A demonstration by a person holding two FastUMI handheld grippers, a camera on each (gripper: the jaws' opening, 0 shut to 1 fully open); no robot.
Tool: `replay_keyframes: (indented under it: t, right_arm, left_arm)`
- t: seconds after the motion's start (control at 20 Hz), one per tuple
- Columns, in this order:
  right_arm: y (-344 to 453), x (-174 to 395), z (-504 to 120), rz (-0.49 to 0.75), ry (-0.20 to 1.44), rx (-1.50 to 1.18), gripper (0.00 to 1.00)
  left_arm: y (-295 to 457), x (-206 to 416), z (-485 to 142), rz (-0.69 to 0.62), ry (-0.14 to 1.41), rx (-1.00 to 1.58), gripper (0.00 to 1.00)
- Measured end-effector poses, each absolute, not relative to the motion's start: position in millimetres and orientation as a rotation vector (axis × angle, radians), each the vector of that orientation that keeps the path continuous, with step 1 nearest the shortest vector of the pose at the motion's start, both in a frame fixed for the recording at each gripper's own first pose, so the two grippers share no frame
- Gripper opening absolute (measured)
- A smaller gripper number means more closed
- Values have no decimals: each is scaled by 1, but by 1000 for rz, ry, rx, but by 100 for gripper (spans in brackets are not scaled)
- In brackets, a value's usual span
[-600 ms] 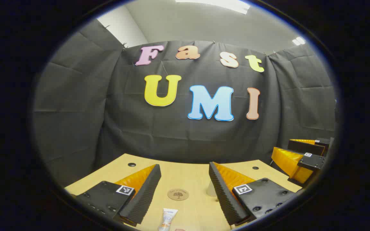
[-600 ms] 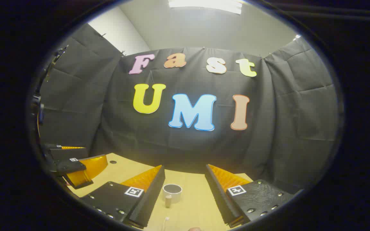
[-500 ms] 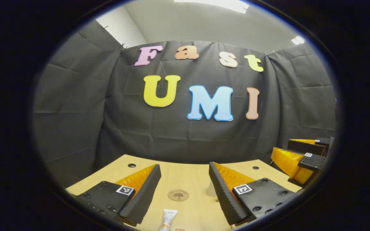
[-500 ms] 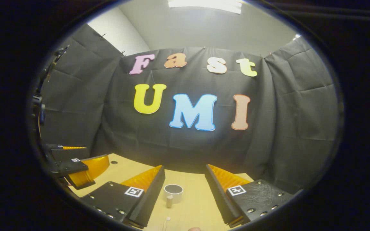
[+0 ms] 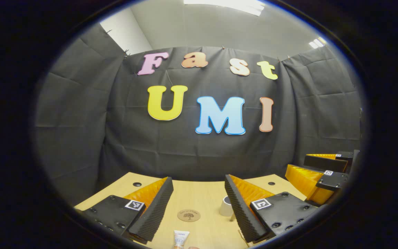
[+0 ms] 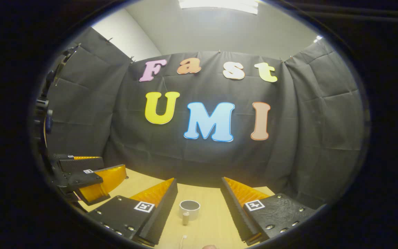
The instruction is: Put the toothbrush and toothpaste on the desktop into the cup, then pick up the cup and place it on the coaster on the desktop.
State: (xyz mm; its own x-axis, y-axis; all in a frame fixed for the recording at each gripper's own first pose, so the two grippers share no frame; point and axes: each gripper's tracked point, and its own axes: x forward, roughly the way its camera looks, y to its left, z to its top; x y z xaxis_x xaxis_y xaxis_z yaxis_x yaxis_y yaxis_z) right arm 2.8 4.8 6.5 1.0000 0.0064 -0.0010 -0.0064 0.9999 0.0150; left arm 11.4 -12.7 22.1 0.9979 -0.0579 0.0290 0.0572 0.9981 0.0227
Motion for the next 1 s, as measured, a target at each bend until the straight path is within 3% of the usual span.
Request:
replay_keyframes:
  t: [0.15, 0.35, 0.5, 0.6, 0.65, 1.0]
  right_arm:
    - [5, 5, 6, 5, -10, 13, 80]
    - [2, 0, 12, 12, -71, -44, 80]
    - [0, 1, 12, 7, -86, -89, 80]
    - [0, 0, 6, 5, -59, -90, 81]
    - [1, 0, 2, 6, -40, -84, 88]
    - [10, 4, -48, 31, 141, -52, 88]
  left_arm:
    - [-11, 14, 20, -54, -22, 16, 94]
    - [-5, 15, 14, -35, -4, 19, 99]
    - [-6, 17, 15, -37, -9, 13, 94]
    - [-8, 18, 14, -42, -5, 12, 96]
    - [-9, 18, 13, -46, -5, 10, 96]
    - [0, 22, -19, -45, 82, 30, 96]
